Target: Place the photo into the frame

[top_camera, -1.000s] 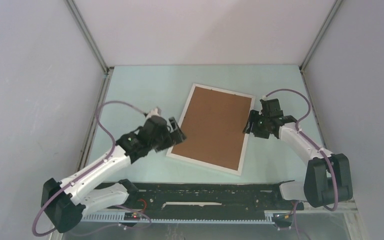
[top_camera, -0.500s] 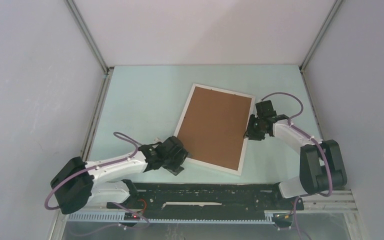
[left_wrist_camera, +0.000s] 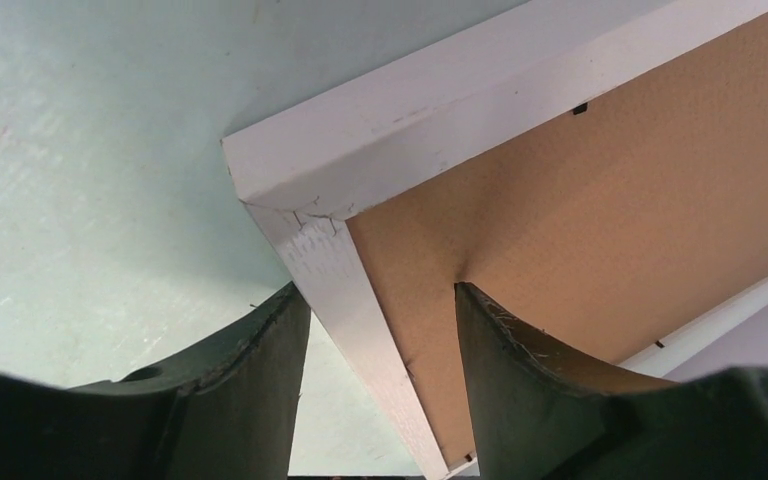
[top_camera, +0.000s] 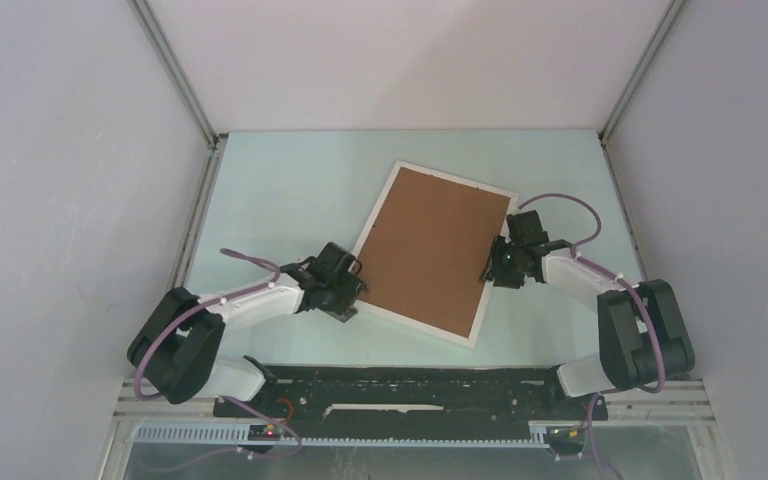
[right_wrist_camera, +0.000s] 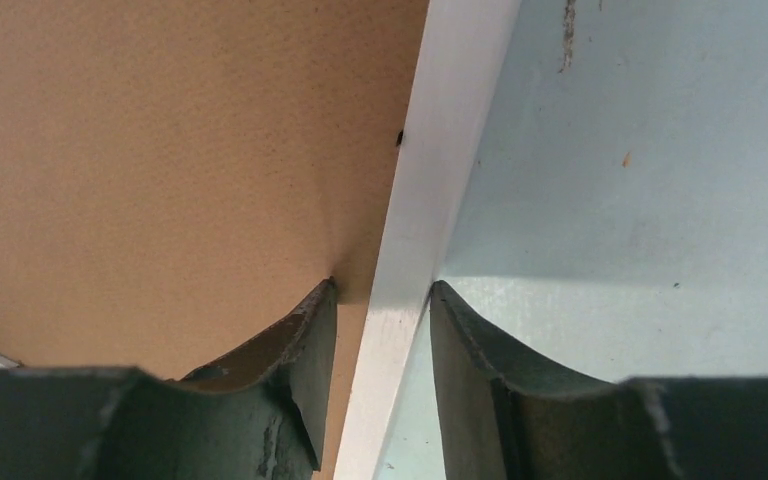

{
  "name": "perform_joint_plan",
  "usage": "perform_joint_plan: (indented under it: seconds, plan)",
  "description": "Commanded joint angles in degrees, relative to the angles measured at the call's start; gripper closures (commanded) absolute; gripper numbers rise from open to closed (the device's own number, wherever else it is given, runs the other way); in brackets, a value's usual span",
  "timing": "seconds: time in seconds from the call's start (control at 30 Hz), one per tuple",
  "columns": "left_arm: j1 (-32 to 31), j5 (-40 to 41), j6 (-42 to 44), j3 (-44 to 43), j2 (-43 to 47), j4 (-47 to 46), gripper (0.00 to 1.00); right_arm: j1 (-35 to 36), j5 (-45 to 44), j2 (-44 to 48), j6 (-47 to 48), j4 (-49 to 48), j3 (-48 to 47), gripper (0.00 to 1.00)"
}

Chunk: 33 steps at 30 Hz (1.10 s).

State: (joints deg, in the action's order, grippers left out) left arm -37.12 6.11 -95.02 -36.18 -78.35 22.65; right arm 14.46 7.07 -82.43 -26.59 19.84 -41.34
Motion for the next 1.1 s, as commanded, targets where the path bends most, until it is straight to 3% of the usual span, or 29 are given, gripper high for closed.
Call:
perform_joint_plan:
  seconds: [0.0, 0.17, 0.37, 0.5, 0.6, 0.7, 0.83, 0.9, 0.97, 1.07]
  plan:
    - [3.20, 3.73, 6.99, -2.05, -3.17, -1.72, 0.40, 1.24, -0.01, -1.70, -0.82, 1.51, 0.95, 0.55]
    - [9.76, -1.71, 18.14, -6.85, -9.61, -5.76, 0.46, 5.71, 1.17, 0.76, -5.97, 1.60, 4.06, 0.77]
    - [17.34, -8.93, 39.25, -20.73, -20.87, -5.27, 0.45, 18.51, 0.90, 5.21, -16.91, -3.96, 9.73, 0.85]
    - [21.56, -11.64, 47.70, -25.57, -24.09, -6.28, 0.41, 29.41, 3.93, 5.57, -18.55, -10.38, 10.51, 0.80]
    - [25.00, -18.78, 51.81, -25.92, -25.36, -11.05, 0.36, 31.56, 7.94, 6.90, -12.59, -9.11, 8.19, 0.61]
    - [26.78, -18.72, 62.21, -31.40, -26.34, -3.20, 0.25, 29.53, 6.38, 10.11, -4.22, -0.11, -0.10, 0.36]
    - [27.28, -15.38, 69.47, -33.63, -20.73, 3.17, 0.10, 21.06, 3.18, 11.96, 4.81, 6.39, -11.08, 0.16]
    - [27.28, -16.97, 68.75, -31.15, -16.12, 2.67, 0.01, 11.13, 7.18, 9.28, 6.87, 2.77, -13.81, 0.14]
    - [27.24, -22.05, 66.31, -27.12, -12.32, -0.01, 0.00, 1.52, 9.20, 3.33, 7.81, -1.55, -17.26, 0.13]
    - [26.12, -26.08, 62.85, -21.40, -8.88, -4.10, 0.00, -6.17, 9.65, -8.42, 10.28, -3.30, -25.30, 0.13]
